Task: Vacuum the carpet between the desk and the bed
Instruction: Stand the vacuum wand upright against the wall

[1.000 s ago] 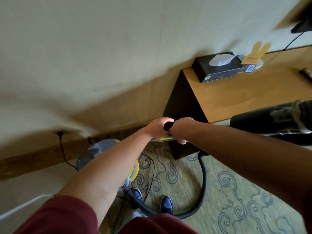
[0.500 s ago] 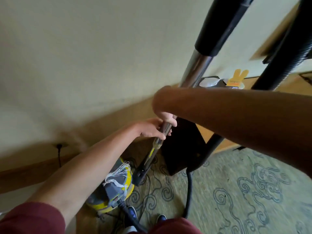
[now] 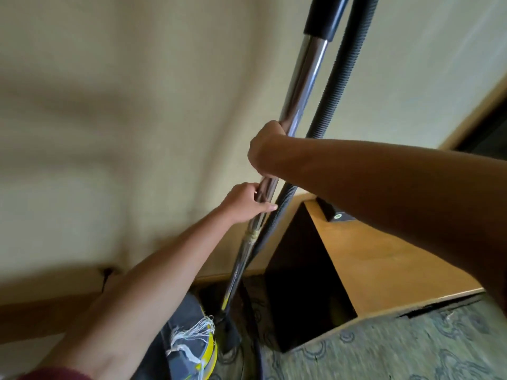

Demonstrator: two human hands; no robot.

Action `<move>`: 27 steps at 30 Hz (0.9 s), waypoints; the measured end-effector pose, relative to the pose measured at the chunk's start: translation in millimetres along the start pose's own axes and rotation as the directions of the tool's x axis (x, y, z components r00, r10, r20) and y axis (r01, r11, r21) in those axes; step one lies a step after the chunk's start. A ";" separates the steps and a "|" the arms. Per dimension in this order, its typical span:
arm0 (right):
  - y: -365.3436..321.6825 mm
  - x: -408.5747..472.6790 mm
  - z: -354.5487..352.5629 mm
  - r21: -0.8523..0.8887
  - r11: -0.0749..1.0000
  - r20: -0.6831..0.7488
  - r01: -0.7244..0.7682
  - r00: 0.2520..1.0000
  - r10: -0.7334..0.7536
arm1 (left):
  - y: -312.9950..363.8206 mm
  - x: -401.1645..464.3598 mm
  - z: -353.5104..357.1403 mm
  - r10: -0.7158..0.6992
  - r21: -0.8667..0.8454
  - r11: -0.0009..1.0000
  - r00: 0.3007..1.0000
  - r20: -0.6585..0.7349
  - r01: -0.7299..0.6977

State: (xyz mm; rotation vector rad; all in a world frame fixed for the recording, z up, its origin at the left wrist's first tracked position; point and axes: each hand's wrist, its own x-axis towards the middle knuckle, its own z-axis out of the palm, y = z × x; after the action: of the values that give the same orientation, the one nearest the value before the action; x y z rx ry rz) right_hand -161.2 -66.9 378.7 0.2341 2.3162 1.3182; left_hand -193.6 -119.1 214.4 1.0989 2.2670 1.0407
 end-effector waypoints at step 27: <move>-179.3 86.9 321.8 -0.084 0.881 -0.342 0.465 0.817 -0.464 | -84.0 70.9 307.1 -0.594 0.211 0.758 0.787 -0.167 0.617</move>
State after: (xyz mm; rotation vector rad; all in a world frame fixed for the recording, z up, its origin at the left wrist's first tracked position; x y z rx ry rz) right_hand -72.1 117.8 60.6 -0.5902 2.4385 1.1675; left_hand -83.7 39.7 -48.5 0.3201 2.6086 0.5411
